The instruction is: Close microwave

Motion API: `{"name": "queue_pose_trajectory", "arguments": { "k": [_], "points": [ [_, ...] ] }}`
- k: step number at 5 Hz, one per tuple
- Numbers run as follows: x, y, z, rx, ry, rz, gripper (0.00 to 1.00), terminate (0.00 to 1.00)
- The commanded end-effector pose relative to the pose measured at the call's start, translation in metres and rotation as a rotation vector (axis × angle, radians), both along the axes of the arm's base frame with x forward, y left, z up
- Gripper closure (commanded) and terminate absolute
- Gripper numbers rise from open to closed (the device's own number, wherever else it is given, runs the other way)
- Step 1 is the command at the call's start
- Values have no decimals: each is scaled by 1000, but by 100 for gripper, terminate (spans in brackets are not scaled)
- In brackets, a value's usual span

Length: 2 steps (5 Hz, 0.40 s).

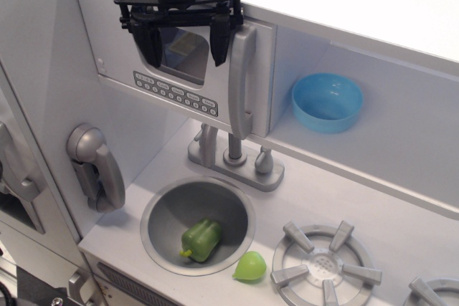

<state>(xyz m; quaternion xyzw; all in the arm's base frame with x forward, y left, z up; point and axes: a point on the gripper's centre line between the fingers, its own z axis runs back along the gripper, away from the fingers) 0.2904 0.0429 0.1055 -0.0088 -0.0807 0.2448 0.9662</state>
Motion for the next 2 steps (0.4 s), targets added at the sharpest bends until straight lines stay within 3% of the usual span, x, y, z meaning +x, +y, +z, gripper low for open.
{"name": "queue_pose_trajectory", "arguments": {
  "k": [1,2],
  "points": [
    [-59,33,9,79,10,-145,0,0],
    [-74,49,-1,119,48,-179,0,100]
  ]
}}
